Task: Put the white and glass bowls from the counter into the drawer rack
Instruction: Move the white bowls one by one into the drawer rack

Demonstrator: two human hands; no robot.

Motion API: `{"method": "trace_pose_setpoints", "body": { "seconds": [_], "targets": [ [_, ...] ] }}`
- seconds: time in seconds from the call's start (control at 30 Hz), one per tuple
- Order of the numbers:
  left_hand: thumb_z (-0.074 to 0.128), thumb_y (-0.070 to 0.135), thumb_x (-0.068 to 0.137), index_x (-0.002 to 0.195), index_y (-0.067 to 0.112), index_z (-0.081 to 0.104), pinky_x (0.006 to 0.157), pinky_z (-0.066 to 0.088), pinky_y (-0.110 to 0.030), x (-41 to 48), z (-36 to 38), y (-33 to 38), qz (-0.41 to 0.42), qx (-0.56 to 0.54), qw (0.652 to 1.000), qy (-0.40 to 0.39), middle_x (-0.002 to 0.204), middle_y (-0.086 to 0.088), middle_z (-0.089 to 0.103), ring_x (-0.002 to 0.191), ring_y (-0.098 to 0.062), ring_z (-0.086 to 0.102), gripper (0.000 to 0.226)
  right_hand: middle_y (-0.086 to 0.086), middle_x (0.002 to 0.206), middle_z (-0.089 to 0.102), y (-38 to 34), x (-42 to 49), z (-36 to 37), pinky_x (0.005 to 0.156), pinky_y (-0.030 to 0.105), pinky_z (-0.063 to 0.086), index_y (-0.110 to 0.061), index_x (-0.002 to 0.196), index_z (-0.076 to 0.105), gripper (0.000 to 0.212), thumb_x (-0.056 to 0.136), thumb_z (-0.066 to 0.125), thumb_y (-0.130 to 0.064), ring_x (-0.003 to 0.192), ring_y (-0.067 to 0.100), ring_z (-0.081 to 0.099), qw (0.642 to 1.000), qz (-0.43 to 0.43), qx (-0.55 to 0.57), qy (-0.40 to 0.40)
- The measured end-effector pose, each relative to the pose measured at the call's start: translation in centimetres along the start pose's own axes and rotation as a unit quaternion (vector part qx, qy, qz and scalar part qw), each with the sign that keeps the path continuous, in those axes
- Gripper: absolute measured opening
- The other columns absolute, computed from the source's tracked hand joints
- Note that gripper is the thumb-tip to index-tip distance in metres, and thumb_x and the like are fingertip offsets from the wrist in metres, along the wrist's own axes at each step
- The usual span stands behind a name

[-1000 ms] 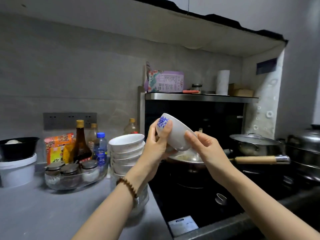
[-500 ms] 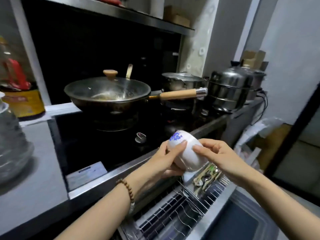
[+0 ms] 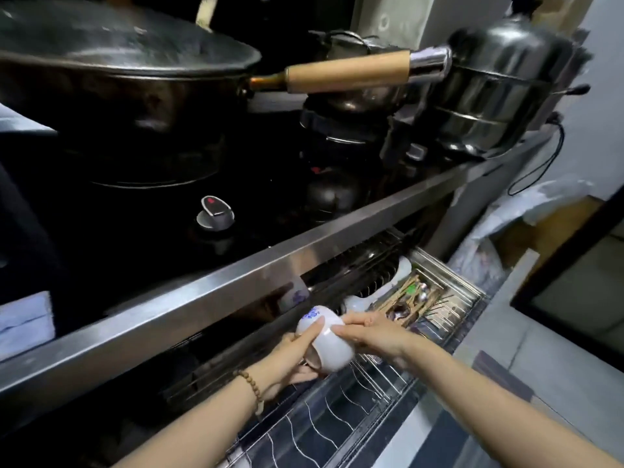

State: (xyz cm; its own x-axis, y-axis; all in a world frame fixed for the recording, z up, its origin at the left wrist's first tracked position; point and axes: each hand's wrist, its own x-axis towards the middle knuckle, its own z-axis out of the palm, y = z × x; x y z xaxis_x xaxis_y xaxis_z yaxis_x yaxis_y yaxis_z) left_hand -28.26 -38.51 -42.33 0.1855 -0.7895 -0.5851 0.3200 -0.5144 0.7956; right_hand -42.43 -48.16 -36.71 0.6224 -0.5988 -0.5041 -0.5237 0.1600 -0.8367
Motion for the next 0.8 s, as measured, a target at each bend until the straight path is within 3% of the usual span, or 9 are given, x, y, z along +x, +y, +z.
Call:
{"method": "trace_pose_setpoints", "body": {
  "seconds": [0.07,0.17,0.23,0.27,0.33,0.4,0.53,0.67,0.8],
  "targets": [
    [0.06,0.066,0.073,0.12,0.012,0.056,0.067,0.058,-0.025,2.2,-0.4,-0.9,-0.002,-0.008,1.0,0.015,0.101,-0.009,0.068,0.082,-0.016,0.07,0.072,0.016,0.115,0.066,1.0,2.7,0.0,0.087,0.031,0.049,-0.006,0.116,0.064,0.032,0.087,0.063,-0.02,0.101,0.023,0.06,1.0,0.024,-0.006,-0.008],
    [0.055,0.064,0.079,0.083,0.014,0.058,0.042,0.038,-0.016,4.6,-1.1,-2.1,-0.002,0.005,1.0,0.026,0.055,0.001,0.054,0.041,-0.005,0.05,0.051,0.012,0.108,0.066,2.5,5.9,0.1,0.073,0.021,0.053,-0.007,0.117,0.063,0.031,0.089,0.061,-0.021,0.094,0.018,0.061,0.998,0.06,-0.001,-0.035],
    [0.051,0.063,0.082,0.069,0.02,0.049,0.037,0.033,-0.012,6.0,-1.5,-3.2,0.004,0.017,0.999,0.037,0.044,0.005,0.043,0.033,-0.002,0.04,0.045,0.008,0.101,0.066,3.5,7.4,0.2,0.058,0.013,0.05,-0.008,0.116,0.064,0.029,0.089,0.062,-0.018,0.086,0.012,0.061,0.994,0.089,0.036,-0.047],
    [0.05,0.062,0.083,0.072,0.019,0.052,0.04,0.039,-0.013,6.7,-1.5,-3.7,0.003,0.022,0.999,0.044,0.046,0.004,0.046,0.037,-0.003,0.043,0.045,0.008,0.104,0.066,4.0,8.0,0.3,0.058,0.013,0.051,-0.008,0.116,0.063,0.029,0.089,0.062,-0.017,0.088,0.012,0.062,0.992,0.101,0.05,-0.053],
    [0.05,0.062,0.083,0.093,0.014,0.059,0.058,0.055,-0.021,7.8,-1.7,-4.7,0.0,0.035,0.997,0.069,0.062,-0.001,0.055,0.054,-0.007,0.053,0.05,0.014,0.116,0.065,5.1,9.2,0.4,0.076,0.019,0.054,-0.006,0.12,0.062,0.033,0.088,0.062,-0.017,0.102,0.018,0.061,0.99,0.114,0.061,-0.058],
    [0.049,0.063,0.083,0.105,0.015,0.059,0.069,0.058,-0.026,8.7,-1.9,-5.5,-0.001,0.054,0.994,0.095,0.07,0.0,0.06,0.062,-0.008,0.059,0.054,0.017,0.123,0.063,5.7,10.0,0.4,0.091,0.026,0.049,-0.006,0.121,0.061,0.035,0.088,0.063,-0.016,0.11,0.021,0.058,0.989,0.121,0.063,-0.055],
    [0.049,0.063,0.082,0.091,0.019,0.06,0.067,0.056,-0.025,10.0,-1.9,-6.5,0.006,0.071,0.991,0.113,0.063,0.002,0.06,0.056,-0.007,0.058,0.047,0.013,0.105,0.067,6.3,10.8,0.5,0.072,0.018,0.052,-0.003,0.12,0.062,0.034,0.087,0.063,-0.015,0.088,0.015,0.062,0.992,0.105,0.044,-0.048],
    [0.049,0.063,0.083,0.08,0.025,0.053,0.059,0.053,-0.022,10.5,-2.0,-6.6,0.016,0.089,0.987,0.136,0.063,0.001,0.058,0.058,-0.009,0.054,0.038,0.021,0.12,0.064,6.9,11.3,0.7,0.074,0.018,0.05,0.0,0.12,0.062,0.036,0.087,0.064,-0.015,0.095,0.019,0.06,0.996,0.082,0.027,-0.022],
    [0.049,0.065,0.082,0.079,0.025,0.052,0.055,0.051,-0.021,10.4,-2.0,-6.1,0.008,0.099,0.985,0.138,0.066,0.001,0.06,0.061,-0.009,0.056,0.039,0.022,0.11,0.065,7.1,11.3,0.8,0.073,0.019,0.048,0.006,0.118,0.062,0.037,0.088,0.063,-0.015,0.092,0.02,0.058,0.997,0.08,0.019,-0.004]
  ]
}}
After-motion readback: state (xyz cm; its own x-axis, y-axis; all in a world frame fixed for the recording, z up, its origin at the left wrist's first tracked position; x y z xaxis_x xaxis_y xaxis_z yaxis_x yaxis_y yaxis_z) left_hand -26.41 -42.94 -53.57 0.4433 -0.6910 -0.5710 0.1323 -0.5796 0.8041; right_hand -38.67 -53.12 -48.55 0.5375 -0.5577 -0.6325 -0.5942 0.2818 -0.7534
